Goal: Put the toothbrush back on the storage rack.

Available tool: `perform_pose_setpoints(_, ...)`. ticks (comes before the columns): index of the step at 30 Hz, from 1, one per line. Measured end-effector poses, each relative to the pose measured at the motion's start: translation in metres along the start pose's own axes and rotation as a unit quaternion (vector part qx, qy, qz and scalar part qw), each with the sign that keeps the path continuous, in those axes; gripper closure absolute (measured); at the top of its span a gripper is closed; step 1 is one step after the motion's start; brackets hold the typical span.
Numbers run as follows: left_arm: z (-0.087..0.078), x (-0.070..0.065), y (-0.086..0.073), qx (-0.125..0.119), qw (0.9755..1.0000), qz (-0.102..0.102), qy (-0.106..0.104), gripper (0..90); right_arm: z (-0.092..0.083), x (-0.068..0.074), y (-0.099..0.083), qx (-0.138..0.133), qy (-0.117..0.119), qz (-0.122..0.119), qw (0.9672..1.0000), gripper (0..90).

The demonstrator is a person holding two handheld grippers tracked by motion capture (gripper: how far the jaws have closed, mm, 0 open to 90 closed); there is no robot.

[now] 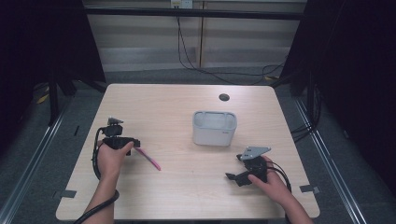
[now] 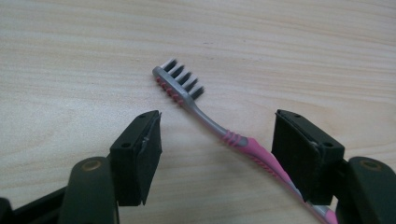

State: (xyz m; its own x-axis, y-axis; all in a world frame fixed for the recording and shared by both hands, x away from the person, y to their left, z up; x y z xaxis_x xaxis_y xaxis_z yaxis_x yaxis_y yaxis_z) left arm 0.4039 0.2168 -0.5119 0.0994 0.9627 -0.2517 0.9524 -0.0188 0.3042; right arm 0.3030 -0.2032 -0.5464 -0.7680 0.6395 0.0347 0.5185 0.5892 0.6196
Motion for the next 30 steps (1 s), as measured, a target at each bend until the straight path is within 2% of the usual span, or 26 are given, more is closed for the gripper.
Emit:
perform_pose_setpoints(13,0.01,-0.001,0.001,0.01,0.9999,-0.005,0.008,35.7,0.0,0.0,0.0,0.0,0.0,0.0,1.0,11.9)
perform_pose_setpoints(18,0.011,-0.003,0.002,0.013,0.9996,0.005,0.022,37.6,0.0,0.0,0.0,0.0,0.0,0.0,1.0,11.9)
perform_pose_setpoints(20,0.011,-0.004,0.002,0.017,0.9996,0.008,0.022,39.0,0.0,0.0,0.0,0.0,-0.001,0.0,1.0,11.9)
perform_pose_setpoints(21,0.011,-0.005,0.002,0.017,0.9994,0.013,0.028,40.5,0.0,0.0,0.0,0.0,0.0,0.0,1.0,11.9)
perform_pose_setpoints(22,0.012,-0.006,0.001,0.023,0.9979,0.032,0.053,46.5,0.0,0.0,0.0,0.0,0.0,0.001,1.0,11.9)
perform_pose_setpoints(25,0.012,-0.008,0.0,0.031,0.9969,0.041,0.06,50.3,0.0,0.0,0.0,0.0,0.0,0.0,1.0,11.9)
perform_pose_setpoints(28,0.011,-0.009,0.0,0.045,0.9957,0.05,0.064,63.5,0.0,0.0,0.0,0.0,0.0,0.001,1.0,11.9)
perform_pose_setpoints(30,0.01,-0.01,-0.001,0.054,0.9954,0.05,0.062,66.0,0.0,0.0,0.0,0.0,0.0,0.0,1.0,11.9)
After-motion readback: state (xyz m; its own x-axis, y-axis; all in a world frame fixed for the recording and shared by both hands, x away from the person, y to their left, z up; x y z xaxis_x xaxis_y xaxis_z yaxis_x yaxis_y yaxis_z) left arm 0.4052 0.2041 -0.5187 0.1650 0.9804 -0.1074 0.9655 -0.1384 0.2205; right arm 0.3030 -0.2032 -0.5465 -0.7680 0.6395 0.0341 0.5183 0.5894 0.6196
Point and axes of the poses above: each handheld gripper's, and its own axes: z roughly forward along the jaws, y roughly out of its top, x roughly to its left, the point moved 5 cm from there along z, roughly forward along the jaws, and after that the axes turned 8 degrees about x, right-handed, at the moved point
